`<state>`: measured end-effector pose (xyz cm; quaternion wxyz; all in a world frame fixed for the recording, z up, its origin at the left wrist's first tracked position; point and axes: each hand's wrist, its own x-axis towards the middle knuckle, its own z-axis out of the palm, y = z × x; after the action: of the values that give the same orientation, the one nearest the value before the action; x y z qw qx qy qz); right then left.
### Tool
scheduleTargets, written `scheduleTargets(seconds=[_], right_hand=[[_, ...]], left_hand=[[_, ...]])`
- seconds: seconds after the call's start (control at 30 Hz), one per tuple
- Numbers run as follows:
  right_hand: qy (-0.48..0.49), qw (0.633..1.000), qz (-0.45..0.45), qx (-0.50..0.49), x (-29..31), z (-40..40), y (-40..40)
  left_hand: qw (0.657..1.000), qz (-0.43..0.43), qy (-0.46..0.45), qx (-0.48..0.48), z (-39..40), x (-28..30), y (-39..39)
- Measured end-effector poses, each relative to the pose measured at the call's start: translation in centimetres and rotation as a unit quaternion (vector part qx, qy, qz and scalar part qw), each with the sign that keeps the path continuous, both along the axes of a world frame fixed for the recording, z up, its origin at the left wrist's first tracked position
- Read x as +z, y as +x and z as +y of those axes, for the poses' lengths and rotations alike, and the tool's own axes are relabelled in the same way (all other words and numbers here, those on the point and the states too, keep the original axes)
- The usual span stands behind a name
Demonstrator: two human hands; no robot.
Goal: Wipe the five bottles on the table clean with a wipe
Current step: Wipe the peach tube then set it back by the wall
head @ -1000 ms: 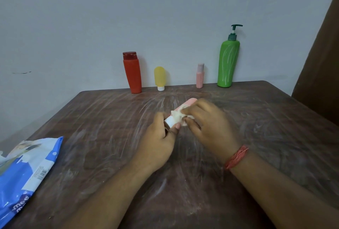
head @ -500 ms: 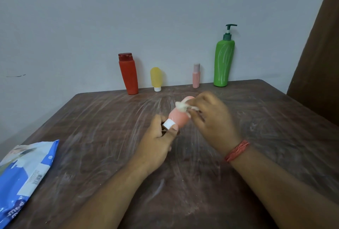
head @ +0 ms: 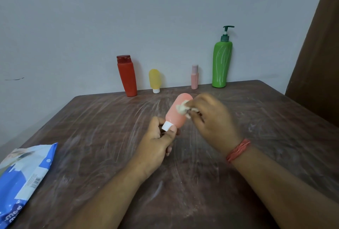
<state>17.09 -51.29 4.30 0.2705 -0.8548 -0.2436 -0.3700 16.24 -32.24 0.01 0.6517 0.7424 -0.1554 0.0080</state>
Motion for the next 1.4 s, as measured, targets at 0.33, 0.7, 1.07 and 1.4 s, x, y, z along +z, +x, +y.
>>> scheduleTargets(seconds=[0.33,0.7,1.07,1.4], right_hand=[[-0.064,0.995,0.010,0.079,-1.0,2.2,-1.1],[0.109,0.994,-0.008,-0.022,-0.6,0.2,0.0],[0.205,0.978,0.026,-0.016,-0.5,0.1,0.1],[0.215,0.974,0.062,0.024,-1.3,1.7,-0.1]], left_hand=[[0.997,-0.027,-0.071,0.026,0.2,0.1,-0.1],[0.999,-0.028,-0.016,-0.029,-0.4,-0.2,-0.3],[0.998,-0.028,-0.005,-0.053,-0.9,-0.3,-0.3],[0.999,-0.024,0.010,-0.018,-0.6,0.0,-0.3]])
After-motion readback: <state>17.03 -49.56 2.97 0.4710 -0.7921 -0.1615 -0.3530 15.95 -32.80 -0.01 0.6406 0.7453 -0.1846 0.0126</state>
